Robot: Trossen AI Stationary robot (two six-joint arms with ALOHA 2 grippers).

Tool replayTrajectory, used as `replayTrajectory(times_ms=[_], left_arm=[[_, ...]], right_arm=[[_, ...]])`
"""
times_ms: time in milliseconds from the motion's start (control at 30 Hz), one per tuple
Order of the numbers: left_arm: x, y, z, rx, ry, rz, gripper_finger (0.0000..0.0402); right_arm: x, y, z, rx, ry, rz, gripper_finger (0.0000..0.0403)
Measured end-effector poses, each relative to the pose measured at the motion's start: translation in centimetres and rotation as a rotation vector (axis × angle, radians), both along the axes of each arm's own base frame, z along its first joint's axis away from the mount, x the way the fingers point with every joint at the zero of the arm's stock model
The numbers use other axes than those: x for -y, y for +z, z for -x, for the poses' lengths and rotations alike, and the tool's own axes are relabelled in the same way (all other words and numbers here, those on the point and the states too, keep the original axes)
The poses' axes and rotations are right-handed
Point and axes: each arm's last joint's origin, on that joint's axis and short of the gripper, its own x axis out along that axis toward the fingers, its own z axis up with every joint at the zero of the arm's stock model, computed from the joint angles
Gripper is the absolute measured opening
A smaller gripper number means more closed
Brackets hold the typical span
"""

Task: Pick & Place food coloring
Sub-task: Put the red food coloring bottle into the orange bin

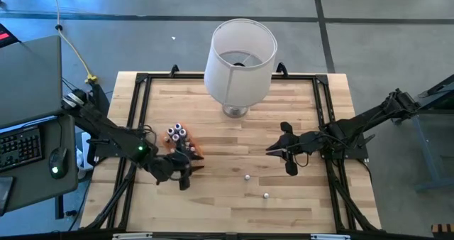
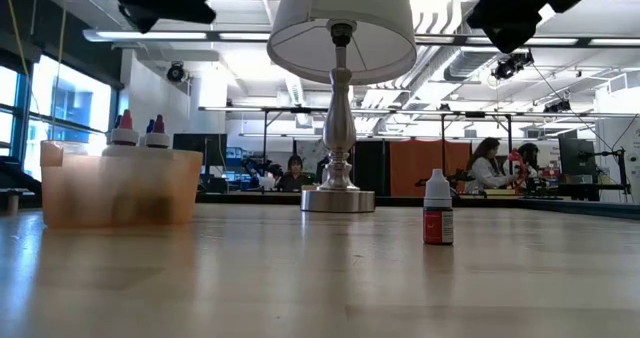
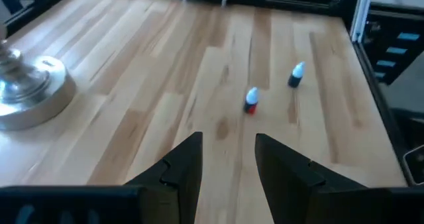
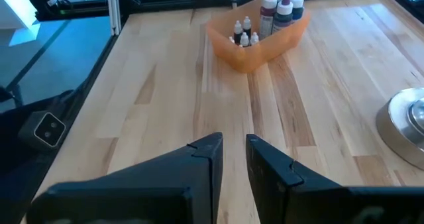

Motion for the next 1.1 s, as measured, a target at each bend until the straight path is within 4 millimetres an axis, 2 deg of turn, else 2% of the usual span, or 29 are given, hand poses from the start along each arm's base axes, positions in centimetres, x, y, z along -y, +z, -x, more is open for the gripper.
replayTrajectory(times_ms=[167, 267, 467, 567, 667, 767, 933, 1100], left_arm=[[1.5, -1.0, -2.2, 0.068, -0.039, -0.038, 0.0138], [1.6, -2.3, -4.4, 0.116, -0.034, -0.035, 0.0138], [-0.3, -4.2, -8.8, 0.214, -0.109, 0.116, 0.0138], [-1.5, -6.5, -10.7, 0.175, -0.153, 0.142, 0.0138], [-2.0, -7.8, -12.9, 0.142, -0.163, 0.112, 0.0138], [-1.8, -8.2, -15.3, 0.143, -0.212, 0.067, 0.0138], [-0.7, -8.8, -18.8, 0.049, -0.280, 0.045, 0.0138], [-0.2, -9.5, -20.5, -0.078, -0.264, 0.022, 0.0138]], right_arm=[[0.0, 0.0, 0.0, -0.001, 0.008, 0.018, 0.0059], [0.1, 0.0, 0.0, 0.010, -0.025, 0.033, 0.0059], [0.2, 0.1, -0.1, 0.022, -0.068, 0.053, 0.0059], [0.2, 0.1, -0.1, 0.021, -0.062, 0.049, 0.0058], [0.2, 0.1, -0.1, 0.020, -0.053, 0.046, 0.0058], [0.2, 0.1, -0.1, 0.019, -0.052, 0.045, 0.0059], [0.2, 0.1, 0.0, 0.017, -0.052, 0.045, 0.0058], [0.2, 0.1, 0.0, 0.017, -0.051, 0.046, 0.0059]])
